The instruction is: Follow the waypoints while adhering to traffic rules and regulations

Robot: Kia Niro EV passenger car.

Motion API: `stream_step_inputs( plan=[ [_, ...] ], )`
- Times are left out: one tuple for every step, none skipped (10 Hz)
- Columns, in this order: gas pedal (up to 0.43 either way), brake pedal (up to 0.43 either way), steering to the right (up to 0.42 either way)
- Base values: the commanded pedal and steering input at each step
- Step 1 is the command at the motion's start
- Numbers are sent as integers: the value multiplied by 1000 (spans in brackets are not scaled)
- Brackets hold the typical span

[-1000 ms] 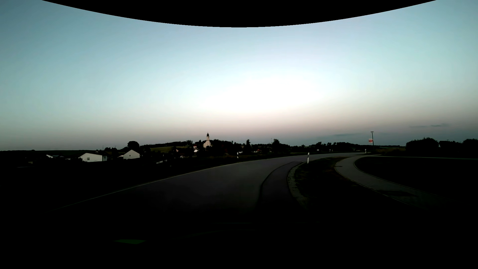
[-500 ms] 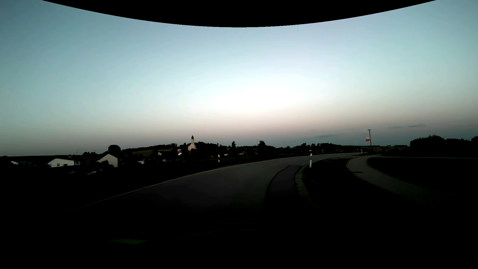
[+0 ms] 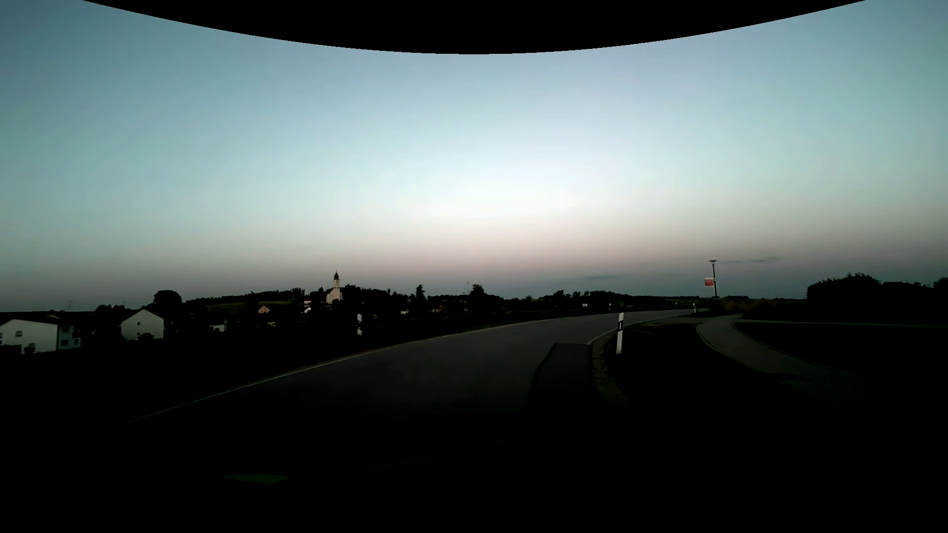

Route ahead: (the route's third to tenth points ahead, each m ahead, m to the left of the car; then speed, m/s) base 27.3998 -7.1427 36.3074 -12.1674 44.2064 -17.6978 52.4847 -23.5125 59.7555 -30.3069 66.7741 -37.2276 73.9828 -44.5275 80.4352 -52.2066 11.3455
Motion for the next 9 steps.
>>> stream_step_inputs(
  plan=[
    [98,0,88],
    [110,0,89],
    [118,0,89],
    [118,0,89],
    [118,0,90],
    [130,0,90],
    [138,0,90],
    [138,0,90],
    [138,0,90]
  ],
)
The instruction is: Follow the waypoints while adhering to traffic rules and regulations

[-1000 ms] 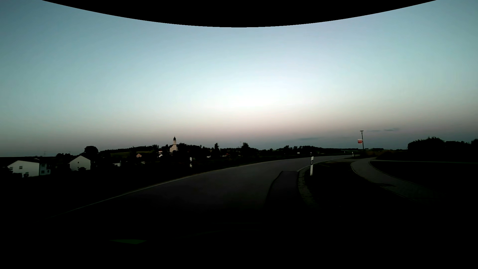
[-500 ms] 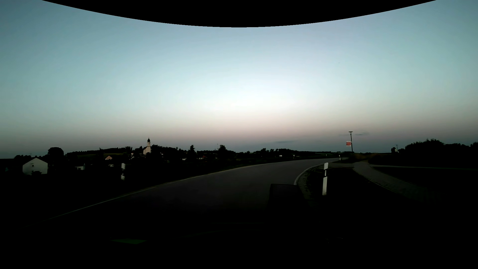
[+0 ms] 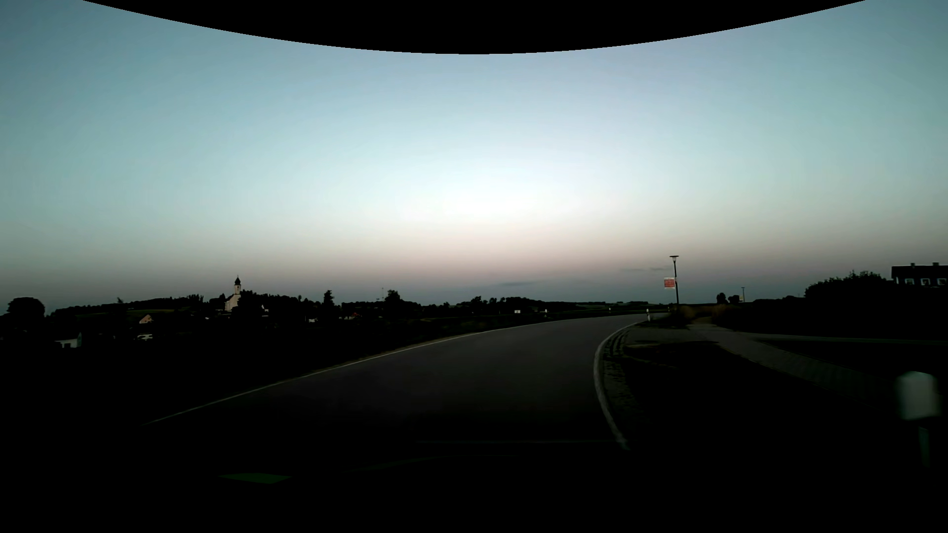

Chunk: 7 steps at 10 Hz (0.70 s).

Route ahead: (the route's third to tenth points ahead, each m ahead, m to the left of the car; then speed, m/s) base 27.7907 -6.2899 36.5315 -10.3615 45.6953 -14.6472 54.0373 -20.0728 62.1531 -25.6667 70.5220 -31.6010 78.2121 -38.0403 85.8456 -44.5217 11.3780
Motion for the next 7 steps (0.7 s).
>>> stream_step_inputs(
  plan=[
    [138,0,92],
    [150,0,93],
    [157,0,94],
    [157,0,94],
    [157,0,94],
    [157,0,93],
    [157,0,91]
  ],
)
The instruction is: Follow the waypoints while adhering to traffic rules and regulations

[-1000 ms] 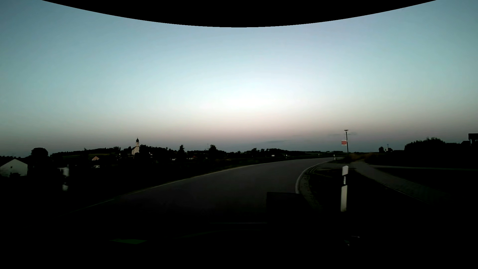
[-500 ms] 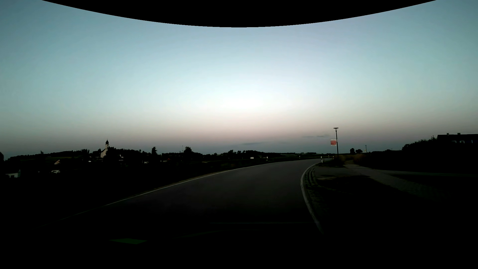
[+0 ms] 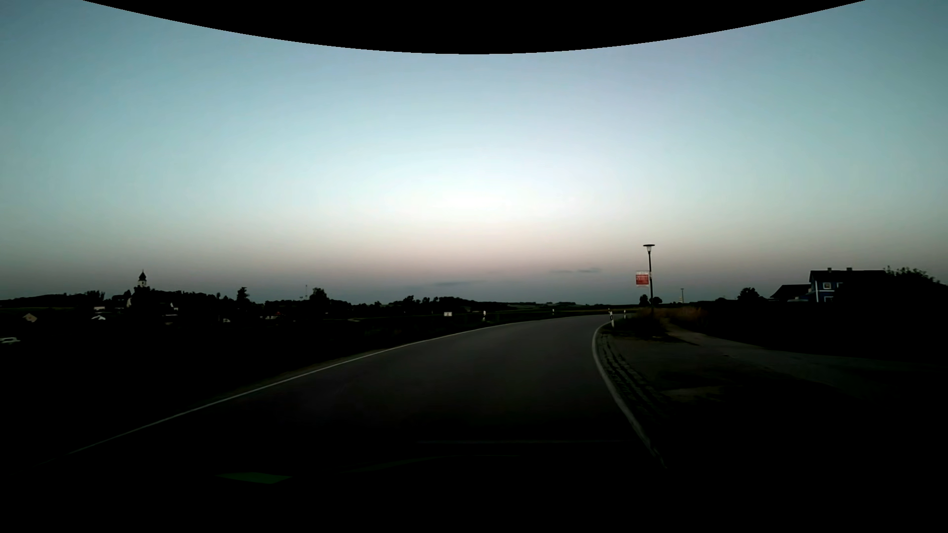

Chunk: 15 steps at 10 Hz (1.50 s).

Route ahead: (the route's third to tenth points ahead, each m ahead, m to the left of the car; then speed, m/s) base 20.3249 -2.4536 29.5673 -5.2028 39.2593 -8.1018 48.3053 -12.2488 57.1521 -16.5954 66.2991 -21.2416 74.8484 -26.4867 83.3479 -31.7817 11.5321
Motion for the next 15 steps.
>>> stream_step_inputs(
  plan=[
    [157,0,90],
    [157,0,88],
    [157,0,83],
    [157,0,75],
    [157,0,71],
    [157,0,70],
    [157,0,69],
    [157,0,65],
    [150,0,57],
    [150,0,46],
    [150,0,43],
    [150,0,43],
    [157,0,42],
    [157,0,40],
    [157,0,38]
  ],
)
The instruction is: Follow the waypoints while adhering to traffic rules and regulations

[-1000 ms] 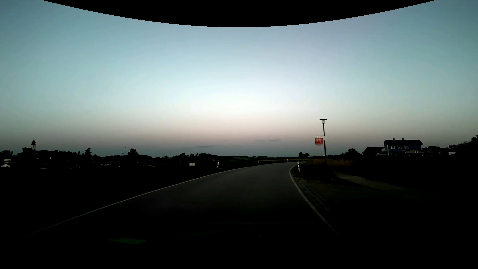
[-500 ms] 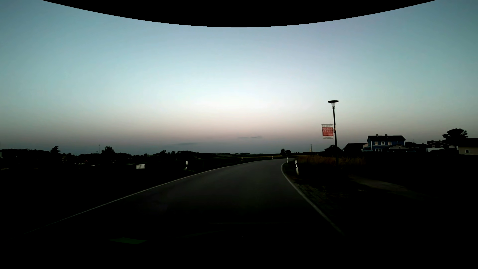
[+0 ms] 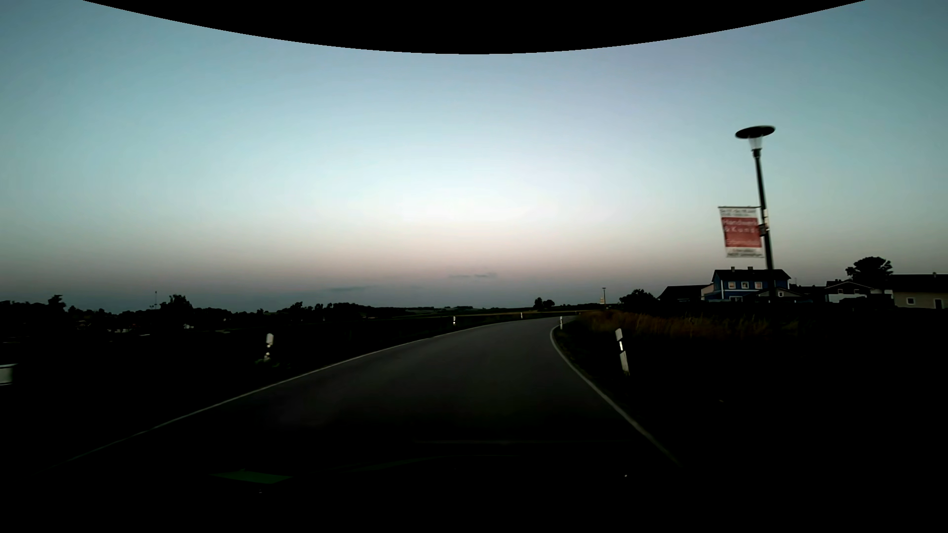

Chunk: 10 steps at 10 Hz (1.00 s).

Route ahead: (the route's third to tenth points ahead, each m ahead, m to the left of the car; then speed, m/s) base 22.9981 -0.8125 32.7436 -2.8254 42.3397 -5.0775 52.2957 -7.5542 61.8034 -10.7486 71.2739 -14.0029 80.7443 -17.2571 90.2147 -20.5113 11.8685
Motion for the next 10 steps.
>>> stream_step_inputs(
  plan=[
    [157,0,33],
    [169,0,30],
    [169,0,28],
    [169,0,28],
    [177,0,28],
    [197,0,28],
    [197,0,27],
    [197,0,25],
    [209,0,22],
    [209,0,21]
  ],
)
